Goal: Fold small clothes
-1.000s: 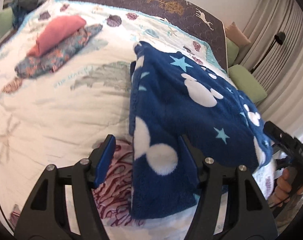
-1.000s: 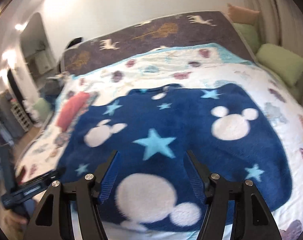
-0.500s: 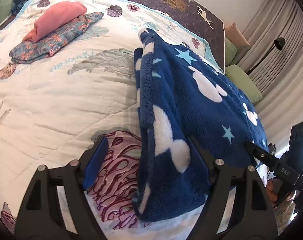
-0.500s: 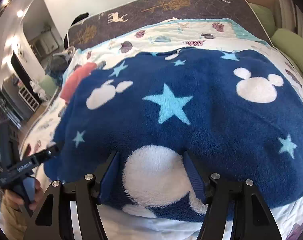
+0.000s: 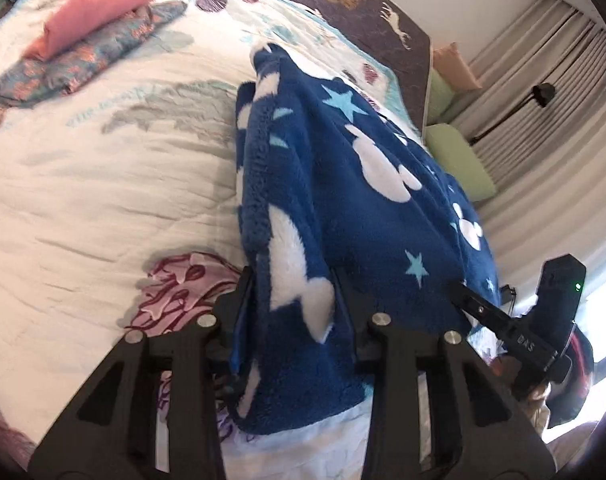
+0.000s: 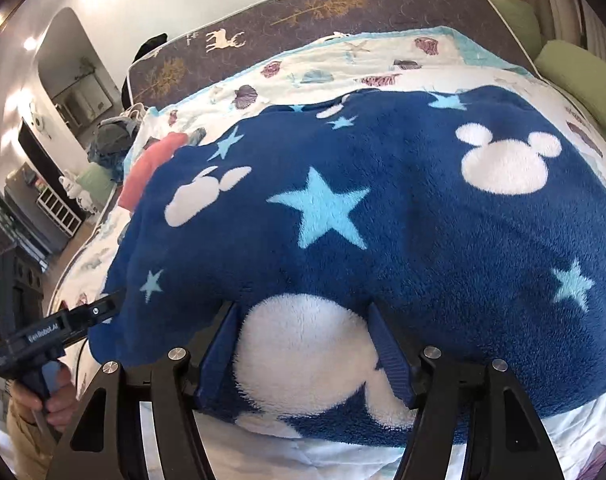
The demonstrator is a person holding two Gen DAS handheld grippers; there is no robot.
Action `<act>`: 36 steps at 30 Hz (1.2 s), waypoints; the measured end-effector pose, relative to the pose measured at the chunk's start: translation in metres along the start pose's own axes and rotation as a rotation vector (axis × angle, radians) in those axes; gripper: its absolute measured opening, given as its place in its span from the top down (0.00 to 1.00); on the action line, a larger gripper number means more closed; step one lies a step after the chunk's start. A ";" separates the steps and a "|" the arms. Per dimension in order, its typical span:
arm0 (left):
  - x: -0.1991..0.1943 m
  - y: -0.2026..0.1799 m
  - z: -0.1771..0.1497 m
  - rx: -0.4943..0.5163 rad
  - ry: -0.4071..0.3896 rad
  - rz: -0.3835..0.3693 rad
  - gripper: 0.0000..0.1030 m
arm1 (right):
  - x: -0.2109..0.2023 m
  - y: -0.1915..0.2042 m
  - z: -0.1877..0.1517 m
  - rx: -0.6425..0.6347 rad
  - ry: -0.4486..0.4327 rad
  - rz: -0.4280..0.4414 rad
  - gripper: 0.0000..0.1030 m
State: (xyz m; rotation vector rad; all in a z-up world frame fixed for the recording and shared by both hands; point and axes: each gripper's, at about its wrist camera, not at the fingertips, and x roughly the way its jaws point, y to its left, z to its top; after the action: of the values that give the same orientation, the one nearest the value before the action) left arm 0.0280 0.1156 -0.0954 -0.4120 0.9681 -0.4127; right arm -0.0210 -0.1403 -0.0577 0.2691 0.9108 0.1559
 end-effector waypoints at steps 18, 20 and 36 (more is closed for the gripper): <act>-0.037 -0.121 0.025 0.312 -0.131 0.095 0.71 | -0.053 -0.050 -0.003 0.112 -0.137 0.168 0.35; -0.034 -0.138 0.023 0.348 -0.127 0.081 0.71 | -0.057 -0.056 -0.002 0.129 -0.153 0.171 0.35; 0.005 -0.215 -0.007 0.548 -0.083 0.091 0.71 | -0.066 -0.057 0.081 0.018 -0.073 0.305 0.22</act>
State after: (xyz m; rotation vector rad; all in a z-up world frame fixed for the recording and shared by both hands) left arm -0.0077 -0.0703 0.0067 0.1111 0.7517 -0.5521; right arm 0.0047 -0.2241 0.0228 0.4276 0.7948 0.4175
